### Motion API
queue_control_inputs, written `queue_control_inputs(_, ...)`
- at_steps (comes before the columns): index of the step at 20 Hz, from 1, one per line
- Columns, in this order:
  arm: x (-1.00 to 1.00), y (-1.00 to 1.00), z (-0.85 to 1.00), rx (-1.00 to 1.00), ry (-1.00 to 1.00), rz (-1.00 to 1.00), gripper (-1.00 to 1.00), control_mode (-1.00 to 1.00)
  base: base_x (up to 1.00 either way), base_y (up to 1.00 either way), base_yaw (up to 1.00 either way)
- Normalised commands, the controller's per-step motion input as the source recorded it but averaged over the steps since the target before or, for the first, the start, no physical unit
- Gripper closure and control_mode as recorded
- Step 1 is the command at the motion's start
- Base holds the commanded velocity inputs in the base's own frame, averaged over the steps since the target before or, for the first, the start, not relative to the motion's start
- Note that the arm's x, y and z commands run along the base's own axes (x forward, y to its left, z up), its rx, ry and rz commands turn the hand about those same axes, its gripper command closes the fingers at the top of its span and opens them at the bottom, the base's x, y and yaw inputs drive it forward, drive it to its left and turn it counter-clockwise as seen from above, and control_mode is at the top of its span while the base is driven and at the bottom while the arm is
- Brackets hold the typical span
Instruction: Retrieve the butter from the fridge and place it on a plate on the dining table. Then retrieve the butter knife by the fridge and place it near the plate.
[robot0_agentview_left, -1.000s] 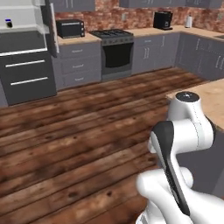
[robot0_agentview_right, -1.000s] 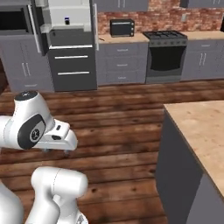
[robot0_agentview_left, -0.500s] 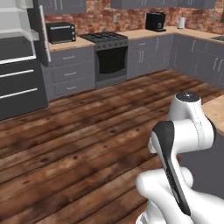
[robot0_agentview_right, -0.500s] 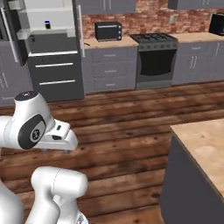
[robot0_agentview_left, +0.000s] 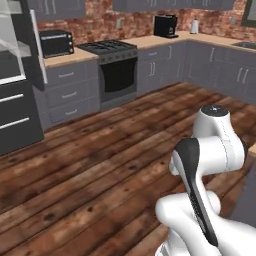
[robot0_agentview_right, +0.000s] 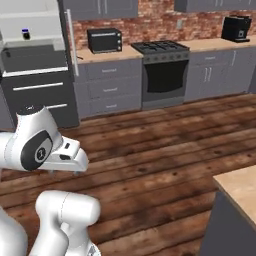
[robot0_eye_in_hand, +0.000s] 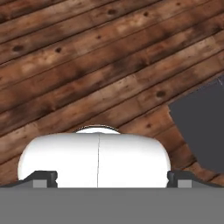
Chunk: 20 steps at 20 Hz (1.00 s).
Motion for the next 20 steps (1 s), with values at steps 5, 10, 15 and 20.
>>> queue_control_inputs(5,0.0,0.0,0.0,0.0,0.0,0.0,-1.0,1.0,1.0,0.72,-0.28)
queue_control_inputs(10,0.0,0.0,0.0,0.0,0.0,0.0,-1.0,1.0,1.0,0.68,-0.27)
queue_control_inputs(15,0.0,0.0,0.0,0.0,0.0,0.0,-1.0,1.0,1.0,0.63,-0.26)
queue_control_inputs(20,0.0,0.0,0.0,0.0,0.0,0.0,-1.0,1.0,1.0,0.5,-0.23)
